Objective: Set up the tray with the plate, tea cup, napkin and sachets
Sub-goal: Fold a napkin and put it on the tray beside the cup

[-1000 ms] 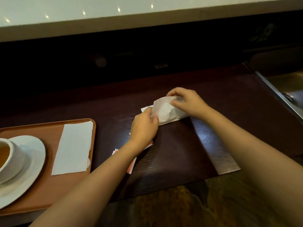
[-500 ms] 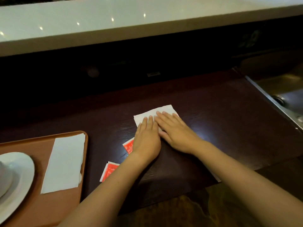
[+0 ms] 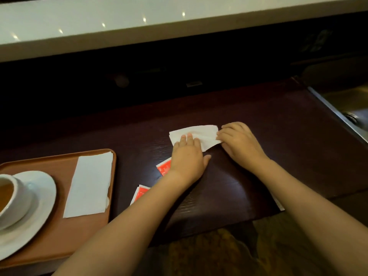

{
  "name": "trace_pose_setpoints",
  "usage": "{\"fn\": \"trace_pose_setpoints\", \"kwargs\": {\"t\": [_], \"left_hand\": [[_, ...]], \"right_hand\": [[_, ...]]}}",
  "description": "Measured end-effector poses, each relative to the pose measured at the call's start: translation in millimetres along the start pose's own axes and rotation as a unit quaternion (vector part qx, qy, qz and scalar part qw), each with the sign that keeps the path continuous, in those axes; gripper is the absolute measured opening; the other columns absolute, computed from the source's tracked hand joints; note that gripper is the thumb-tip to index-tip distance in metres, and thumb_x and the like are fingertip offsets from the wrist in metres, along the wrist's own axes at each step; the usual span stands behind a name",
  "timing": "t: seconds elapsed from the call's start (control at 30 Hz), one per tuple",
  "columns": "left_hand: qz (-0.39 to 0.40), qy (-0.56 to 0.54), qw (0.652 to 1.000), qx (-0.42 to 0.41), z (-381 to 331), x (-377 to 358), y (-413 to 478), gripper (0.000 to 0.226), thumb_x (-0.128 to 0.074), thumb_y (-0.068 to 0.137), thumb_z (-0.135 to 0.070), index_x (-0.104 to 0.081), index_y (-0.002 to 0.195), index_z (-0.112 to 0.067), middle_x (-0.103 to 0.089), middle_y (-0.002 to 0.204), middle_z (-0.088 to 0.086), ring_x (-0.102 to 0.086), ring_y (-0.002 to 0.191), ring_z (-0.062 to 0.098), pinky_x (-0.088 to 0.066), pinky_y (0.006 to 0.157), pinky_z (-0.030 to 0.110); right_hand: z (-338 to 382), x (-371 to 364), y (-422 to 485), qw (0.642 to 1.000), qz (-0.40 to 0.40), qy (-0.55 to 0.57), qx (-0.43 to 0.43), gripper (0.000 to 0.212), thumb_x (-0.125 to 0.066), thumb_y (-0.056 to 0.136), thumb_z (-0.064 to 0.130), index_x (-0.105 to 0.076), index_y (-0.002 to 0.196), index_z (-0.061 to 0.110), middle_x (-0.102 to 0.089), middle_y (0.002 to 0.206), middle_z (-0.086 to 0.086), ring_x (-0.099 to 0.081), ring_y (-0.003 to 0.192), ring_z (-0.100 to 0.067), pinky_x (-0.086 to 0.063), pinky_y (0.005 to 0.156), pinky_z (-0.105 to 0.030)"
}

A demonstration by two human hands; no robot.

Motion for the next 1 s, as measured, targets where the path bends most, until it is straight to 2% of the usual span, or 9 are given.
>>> {"fn": "trace_pose_setpoints", "kwargs": {"t": [0.1, 0.23, 0.43, 0.57, 0.67, 0.73, 0.87, 0.93, 1.0], "left_hand": [[-0.074, -0.029, 0.997, -0.002, 0, 28, 1, 0.038, -0.044, 0.088, -0.036, -0.050, 0.111, -0.006, -0.059, 0.117, 0.016, -0.051, 0.110, 0.033, -0.037, 0.090, 0.041], [-0.200, -0.205, 0.958, -0.022, 20, 70, -19, 0.021, -0.046, 0.089, -0.024, -0.059, 0.099, -0.011, -0.068, 0.088, 0.008, -0.060, 0.084, 0.027, -0.041, 0.073, 0.036], [-0.217, -0.343, 0.914, 0.013, 69, 89, -66, 0.018, -0.054, 0.084, -0.020, -0.059, 0.102, -0.019, -0.069, 0.086, 0.004, -0.062, 0.079, 0.023, -0.043, 0.062, 0.033], [-0.217, -0.517, 0.820, 0.114, 144, 90, -108, 0.016, -0.053, 0.087, -0.017, -0.062, 0.099, -0.020, -0.066, 0.088, -0.004, -0.060, 0.076, 0.004, -0.045, 0.063, 0.024], [-0.163, -0.605, 0.760, 0.176, 160, 66, -125, 0.013, -0.052, 0.089, -0.023, -0.057, 0.101, -0.026, -0.064, 0.098, -0.004, -0.062, 0.093, 0.012, -0.056, 0.074, 0.032], [-0.161, -0.623, 0.737, 0.208, 180, 59, -146, 0.014, -0.052, 0.090, -0.023, -0.054, 0.103, -0.027, -0.063, 0.104, -0.004, -0.061, 0.094, 0.009, -0.056, 0.073, 0.024], [-0.179, -0.610, 0.728, 0.256, 218, 48, -183, 0.035, -0.055, 0.088, -0.015, -0.046, 0.122, -0.018, -0.057, 0.116, 0.002, -0.060, 0.097, 0.013, -0.056, 0.071, 0.021], [-0.181, -0.570, 0.749, 0.284, 230, 41, -196, 0.043, -0.055, 0.088, -0.013, -0.041, 0.128, -0.016, -0.055, 0.120, 0.004, -0.058, 0.099, 0.015, -0.055, 0.068, 0.018], [-0.173, -0.528, 0.773, 0.305, 238, 34, -204, 0.047, -0.055, 0.087, -0.014, -0.039, 0.131, -0.015, -0.054, 0.128, 0.008, -0.056, 0.110, 0.023, -0.054, 0.085, 0.033]], "right_hand": [[-5, 22, 5, 0.992, -0.059, 0.091, -0.059, 0.013, -0.063, 0.074, 0.003, -0.067, 0.086, 0.005, -0.068, 0.101, -0.012, -0.057, 0.105, -0.032, -0.038, 0.091, -0.039], [-8, 48, 22, 0.945, -0.101, 0.280, -0.136, 0.009, -0.058, 0.080, 0.006, -0.066, 0.083, 0.010, -0.068, 0.091, -0.006, -0.060, 0.088, -0.018, -0.044, 0.079, -0.028], [27, 57, 62, 0.903, -0.073, 0.382, -0.183, 0.020, -0.055, 0.087, 0.023, -0.056, 0.067, 0.023, -0.051, 0.059, 0.009, -0.045, 0.056, 0.002, -0.036, 0.056, -0.022], [100, 49, 98, 0.901, 0.038, 0.409, -0.137, 0.013, -0.062, 0.083, 0.030, -0.061, 0.073, 0.023, -0.061, 0.071, 0.000, -0.055, 0.065, -0.010, -0.043, 0.059, -0.028], [119, 36, 103, 0.892, 0.078, 0.427, -0.124, 0.007, -0.067, 0.080, 0.019, -0.063, 0.080, 0.015, -0.061, 0.074, -0.004, -0.055, 0.063, -0.012, -0.045, 0.060, -0.026], [143, 23, 108, 0.890, 0.094, 0.427, -0.127, 0.006, -0.066, 0.081, 0.016, -0.062, 0.082, 0.011, -0.059, 0.076, -0.005, -0.055, 0.066, -0.015, -0.046, 0.063, -0.029], [190, -9, 118, 0.890, 0.135, 0.414, -0.139, 0.014, -0.063, 0.083, 0.016, -0.062, 0.089, 0.003, -0.062, 0.085, -0.012, -0.059, 0.076, -0.022, -0.050, 0.068, -0.033], [204, -30, 120, 0.883, 0.158, 0.413, -0.156, 0.015, -0.063, 0.082, 0.014, -0.063, 0.091, 0.002, -0.062, 0.086, -0.012, -0.059, 0.078, -0.023, -0.050, 0.068, -0.034], [213, -47, 121, 0.880, 0.169, 0.408, -0.172, 0.016, -0.065, 0.081, 0.014, -0.064, 0.092, 0.002, -0.062, 0.087, -0.012, -0.059, 0.079, -0.023, -0.052, 0.072, -0.039]]}}
Point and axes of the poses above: each hand's wrist, its own y-axis towards the middle knuckle, its own x-axis out of the back of the hand, z = x × y, the point moved 10 cm from there along y, towards the middle knuckle
